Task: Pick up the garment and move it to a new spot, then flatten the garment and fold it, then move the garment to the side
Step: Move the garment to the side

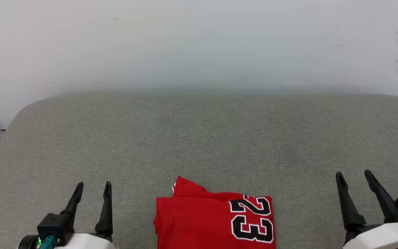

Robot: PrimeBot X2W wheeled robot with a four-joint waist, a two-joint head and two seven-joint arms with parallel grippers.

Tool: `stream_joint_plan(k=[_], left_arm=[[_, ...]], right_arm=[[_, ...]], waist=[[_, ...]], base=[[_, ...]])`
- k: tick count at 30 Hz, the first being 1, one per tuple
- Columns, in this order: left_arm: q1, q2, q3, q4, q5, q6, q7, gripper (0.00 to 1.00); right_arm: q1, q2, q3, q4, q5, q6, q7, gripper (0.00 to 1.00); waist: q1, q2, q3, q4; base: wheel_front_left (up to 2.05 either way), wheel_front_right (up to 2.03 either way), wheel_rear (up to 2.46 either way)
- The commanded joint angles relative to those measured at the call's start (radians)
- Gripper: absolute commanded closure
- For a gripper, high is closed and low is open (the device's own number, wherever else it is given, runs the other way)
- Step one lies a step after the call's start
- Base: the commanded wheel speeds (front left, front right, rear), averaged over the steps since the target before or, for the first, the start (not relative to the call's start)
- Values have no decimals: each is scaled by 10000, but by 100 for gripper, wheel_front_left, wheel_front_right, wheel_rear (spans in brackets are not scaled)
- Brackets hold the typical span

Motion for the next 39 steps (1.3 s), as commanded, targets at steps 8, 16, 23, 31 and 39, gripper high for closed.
stream_joint_plan(k=[8,16,23,31,39], left_arm=[[-481,-260,177,-130,60,-201,-45,0],[-1143,-648,230,-547,304,-425,-36,0],[-1627,-1110,385,-549,504,-706,-36,0],[-2100,-1492,746,-357,725,-1105,-36,0],[-2165,-1705,1070,-251,954,-1326,-36,0]], right_arm=[[354,51,-1152,809,2238,-4,2037,0],[345,-379,-1271,1410,4263,-4,5063,0],[-134,-404,-451,1558,5486,-4,6435,0],[-508,-305,276,2529,6230,-12,7074,0],[-836,-347,708,2849,6116,-14,7014,100]], waist=[[1,-1,297,420],[1,-1,1375,1221],[1,-1,2237,1777],[1,-1,2896,2130],[1,-1,2996,2126]], base=[[0,0,0],[0,0,0],[0,0,0],[0,0,0],[0,0,0]])
